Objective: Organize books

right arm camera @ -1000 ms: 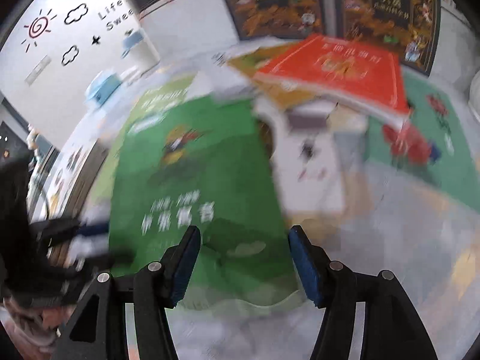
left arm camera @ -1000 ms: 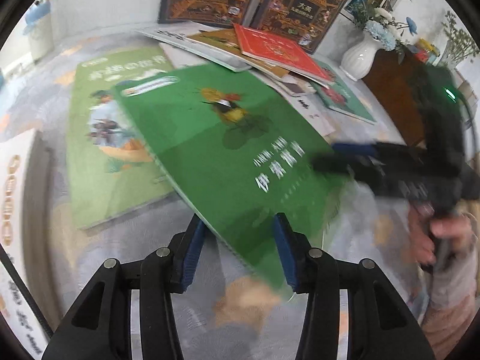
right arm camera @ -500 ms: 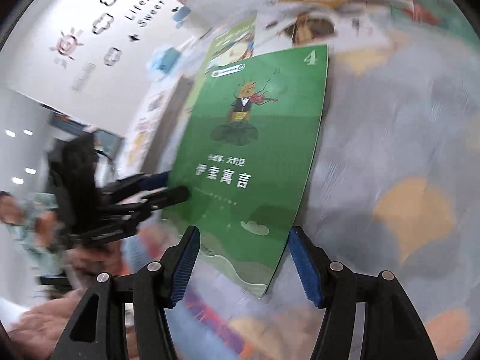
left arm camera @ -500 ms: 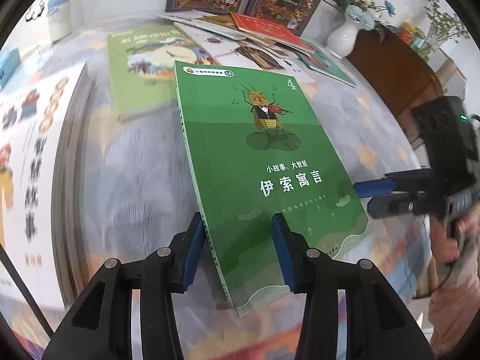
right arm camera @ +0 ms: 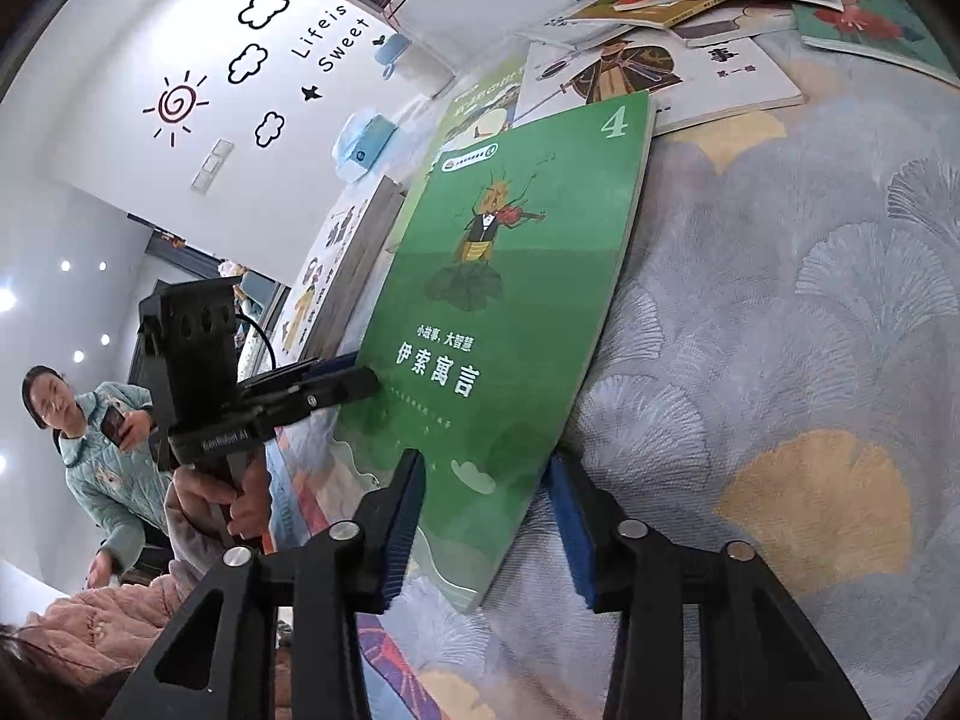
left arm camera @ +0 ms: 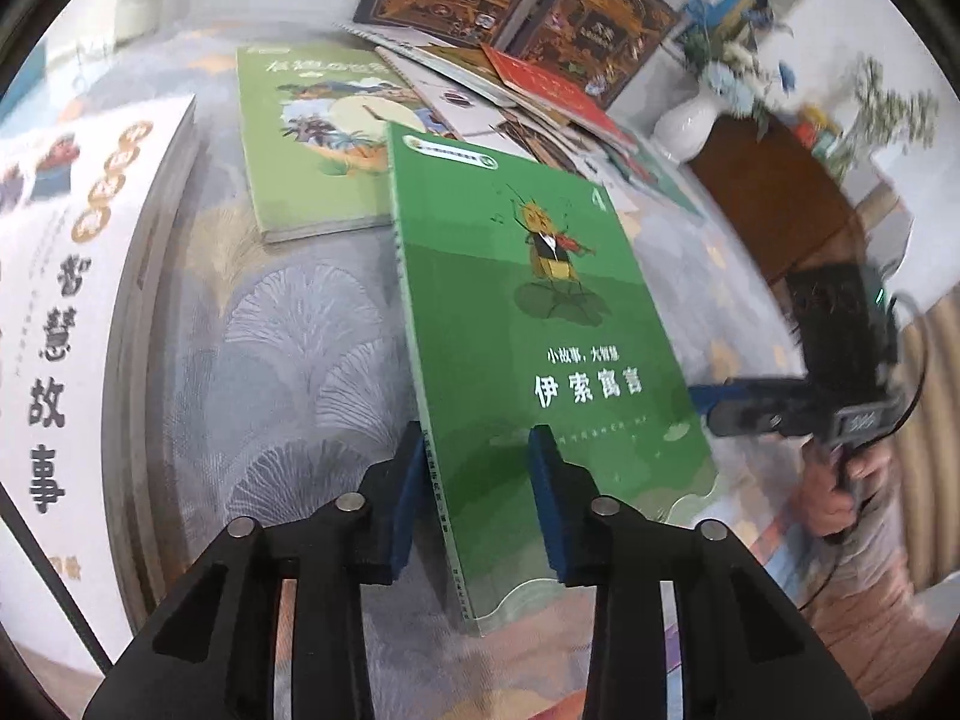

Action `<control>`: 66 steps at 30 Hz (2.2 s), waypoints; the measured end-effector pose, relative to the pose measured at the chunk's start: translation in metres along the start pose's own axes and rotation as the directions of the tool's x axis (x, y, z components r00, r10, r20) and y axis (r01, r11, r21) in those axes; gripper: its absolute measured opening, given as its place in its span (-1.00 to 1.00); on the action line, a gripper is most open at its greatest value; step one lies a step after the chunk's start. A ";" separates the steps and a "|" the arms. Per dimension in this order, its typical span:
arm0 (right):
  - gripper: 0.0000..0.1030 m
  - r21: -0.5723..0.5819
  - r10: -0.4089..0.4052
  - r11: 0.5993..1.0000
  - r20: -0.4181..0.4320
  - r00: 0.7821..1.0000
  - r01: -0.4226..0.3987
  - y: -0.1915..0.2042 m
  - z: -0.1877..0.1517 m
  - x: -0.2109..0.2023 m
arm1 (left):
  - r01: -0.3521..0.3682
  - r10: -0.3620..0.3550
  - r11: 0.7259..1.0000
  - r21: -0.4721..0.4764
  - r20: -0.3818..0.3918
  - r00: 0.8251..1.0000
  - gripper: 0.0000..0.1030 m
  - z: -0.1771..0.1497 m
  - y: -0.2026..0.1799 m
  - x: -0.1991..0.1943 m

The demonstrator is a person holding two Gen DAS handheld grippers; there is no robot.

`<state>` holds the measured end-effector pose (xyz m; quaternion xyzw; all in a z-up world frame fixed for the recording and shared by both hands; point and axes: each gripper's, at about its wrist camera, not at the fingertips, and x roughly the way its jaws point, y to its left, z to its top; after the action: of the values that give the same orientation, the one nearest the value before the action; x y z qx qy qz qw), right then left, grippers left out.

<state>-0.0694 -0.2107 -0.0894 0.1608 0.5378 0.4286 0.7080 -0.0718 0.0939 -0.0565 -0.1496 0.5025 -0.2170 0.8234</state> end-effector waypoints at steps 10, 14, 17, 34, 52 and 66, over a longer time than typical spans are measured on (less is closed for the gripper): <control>-0.57 0.011 -0.042 0.999 0.023 0.999 0.042 -0.004 0.001 -0.002 | 0.016 -0.015 1.000 -0.019 0.025 1.000 -0.53 -0.004 0.006 0.001; -0.56 -0.045 -0.135 0.990 0.038 0.990 0.136 0.012 -0.001 0.000 | -0.005 0.005 1.000 -0.008 0.025 1.000 -0.53 -0.004 0.002 0.001; -0.51 -0.098 -0.227 0.968 0.047 0.973 0.231 0.029 -0.002 0.004 | -0.022 0.022 1.000 -0.021 0.011 1.000 -0.53 0.000 0.000 0.001; -0.57 -0.214 -0.303 0.923 0.112 0.946 0.321 0.087 -0.014 -0.009 | -0.135 0.133 0.980 0.143 0.024 0.991 -0.50 0.004 -0.035 -0.027; -0.57 -0.318 -0.320 0.867 0.235 0.918 0.383 0.163 -0.007 -0.014 | -0.163 0.128 0.967 0.197 0.177 0.976 -0.46 0.017 -0.040 -0.099; -0.57 -0.469 -0.204 0.842 0.181 0.962 0.267 0.237 0.047 0.082 | -0.264 0.246 0.964 0.025 0.286 0.926 -0.44 0.011 0.061 -0.173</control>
<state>-0.1252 0.0015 0.0399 -0.0645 0.3824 0.4494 0.8048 -0.1183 0.2350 0.0523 -0.0860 0.3890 -0.1004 0.9117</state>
